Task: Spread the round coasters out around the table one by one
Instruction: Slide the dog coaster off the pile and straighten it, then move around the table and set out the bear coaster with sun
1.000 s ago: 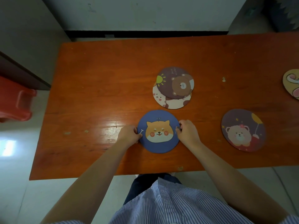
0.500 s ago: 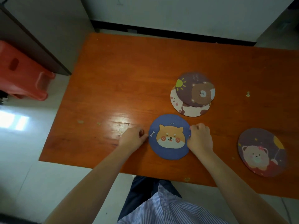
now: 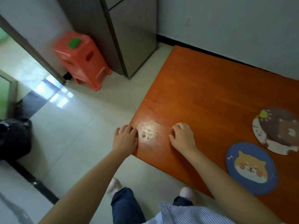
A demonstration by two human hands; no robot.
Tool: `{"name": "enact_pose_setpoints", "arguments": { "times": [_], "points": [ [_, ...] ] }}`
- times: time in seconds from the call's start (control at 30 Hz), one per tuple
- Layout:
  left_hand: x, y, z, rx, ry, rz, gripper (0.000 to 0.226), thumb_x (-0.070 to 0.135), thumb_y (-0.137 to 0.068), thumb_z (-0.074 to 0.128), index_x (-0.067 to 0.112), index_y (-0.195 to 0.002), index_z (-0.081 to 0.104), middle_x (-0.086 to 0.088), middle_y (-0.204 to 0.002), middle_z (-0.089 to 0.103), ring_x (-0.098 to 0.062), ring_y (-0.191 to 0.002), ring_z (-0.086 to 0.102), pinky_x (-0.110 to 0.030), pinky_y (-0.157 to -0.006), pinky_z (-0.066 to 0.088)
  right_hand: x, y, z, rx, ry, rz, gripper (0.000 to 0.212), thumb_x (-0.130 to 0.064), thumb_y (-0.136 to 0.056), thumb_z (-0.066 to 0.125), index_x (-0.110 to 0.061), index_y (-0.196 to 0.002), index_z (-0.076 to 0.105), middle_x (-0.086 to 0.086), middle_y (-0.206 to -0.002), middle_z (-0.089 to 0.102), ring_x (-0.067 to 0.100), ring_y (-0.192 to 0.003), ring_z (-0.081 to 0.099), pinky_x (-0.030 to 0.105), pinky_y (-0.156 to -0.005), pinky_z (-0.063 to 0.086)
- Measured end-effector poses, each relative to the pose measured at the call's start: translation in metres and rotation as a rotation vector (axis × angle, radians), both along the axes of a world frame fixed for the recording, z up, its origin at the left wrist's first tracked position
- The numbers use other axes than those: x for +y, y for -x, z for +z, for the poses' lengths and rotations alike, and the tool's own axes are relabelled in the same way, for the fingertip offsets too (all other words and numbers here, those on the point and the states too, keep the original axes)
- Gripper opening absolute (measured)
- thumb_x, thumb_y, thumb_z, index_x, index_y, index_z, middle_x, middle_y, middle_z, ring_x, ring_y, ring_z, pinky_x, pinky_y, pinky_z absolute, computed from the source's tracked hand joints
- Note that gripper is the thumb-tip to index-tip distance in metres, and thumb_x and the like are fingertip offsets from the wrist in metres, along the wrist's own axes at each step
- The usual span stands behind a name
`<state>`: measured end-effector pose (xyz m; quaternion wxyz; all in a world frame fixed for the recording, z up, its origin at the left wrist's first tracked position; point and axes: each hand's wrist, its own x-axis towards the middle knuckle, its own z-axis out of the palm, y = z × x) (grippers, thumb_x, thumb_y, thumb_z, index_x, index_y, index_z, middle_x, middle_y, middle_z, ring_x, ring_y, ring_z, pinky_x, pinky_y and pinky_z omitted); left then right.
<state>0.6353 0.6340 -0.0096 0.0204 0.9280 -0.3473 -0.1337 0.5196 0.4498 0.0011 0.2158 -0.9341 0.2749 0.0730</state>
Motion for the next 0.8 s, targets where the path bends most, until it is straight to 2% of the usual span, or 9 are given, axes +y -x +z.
{"name": "enact_pose_setpoints", "arguments": {
  "times": [0.07, 0.2, 0.37, 0.5, 0.67, 0.8],
  "points": [
    [0.024, -0.031, 0.001, 0.041, -0.053, -0.064, 0.032, 0.027, -0.088, 0.042, 0.018, -0.118, 0.050, -0.004, -0.132, 0.050, -0.024, -0.128, 0.036, -0.040, -0.106, 0.025, 0.035, -0.041, 0.001, 0.010, -0.038, -0.033, 0.033, -0.023, -0.089, 0.054, -0.008, -0.117, 0.057, 0.011, -0.126, 0.053, 0.028, -0.122, 0.042, 0.036, -0.103, 0.036],
    [0.075, -0.088, 0.006, 0.103, -0.104, -0.194, 0.036, 0.024, -0.090, 0.042, 0.016, -0.126, 0.043, -0.008, -0.135, 0.045, -0.027, -0.128, 0.036, -0.040, -0.105, 0.029, 0.089, -0.105, 0.000, 0.046, -0.014, -0.145, 0.040, -0.025, -0.088, 0.055, -0.007, -0.123, 0.053, 0.015, -0.137, 0.047, 0.032, -0.128, 0.039, 0.039, -0.107, 0.034],
    [0.106, -0.156, 0.008, 0.133, -0.126, -0.223, 0.037, 0.022, -0.091, 0.043, 0.014, -0.127, 0.042, -0.010, -0.134, 0.046, -0.028, -0.126, 0.038, -0.040, -0.101, 0.034, 0.114, -0.147, -0.009, 0.096, 0.050, -0.315, 0.046, -0.024, -0.090, 0.053, -0.005, -0.132, 0.046, 0.018, -0.145, 0.038, 0.033, -0.135, 0.032, 0.042, -0.113, 0.029],
    [0.078, -0.194, 0.002, 0.167, -0.126, -0.311, 0.036, 0.020, -0.091, 0.042, 0.013, -0.126, 0.043, -0.010, -0.134, 0.046, -0.028, -0.125, 0.038, -0.039, -0.099, 0.036, 0.106, -0.168, -0.018, 0.074, 0.128, -0.410, 0.044, -0.012, -0.093, 0.048, -0.002, -0.135, 0.042, 0.018, -0.146, 0.039, 0.031, -0.136, 0.032, 0.042, -0.115, 0.028],
    [0.013, -0.236, 0.002, 0.154, -0.133, -0.547, 0.036, 0.018, -0.091, 0.042, 0.011, -0.126, 0.043, -0.011, -0.134, 0.044, -0.029, -0.126, 0.037, -0.039, -0.100, 0.035, 0.060, -0.197, -0.022, 0.066, 0.223, -0.557, 0.045, -0.014, -0.091, 0.053, -0.006, -0.134, 0.044, 0.016, -0.145, 0.041, 0.031, -0.137, 0.032, 0.045, -0.114, 0.030],
    [-0.046, -0.277, 0.008, 0.135, -0.158, -0.680, 0.035, 0.018, -0.091, 0.042, 0.011, -0.125, 0.045, -0.011, -0.132, 0.045, -0.029, -0.125, 0.037, -0.040, -0.099, 0.035, 0.022, -0.221, -0.023, 0.086, 0.188, -0.706, 0.046, -0.020, -0.092, 0.053, -0.009, -0.135, 0.043, 0.014, -0.147, 0.039, 0.030, -0.139, 0.030, 0.046, -0.115, 0.026]
  ]
}}
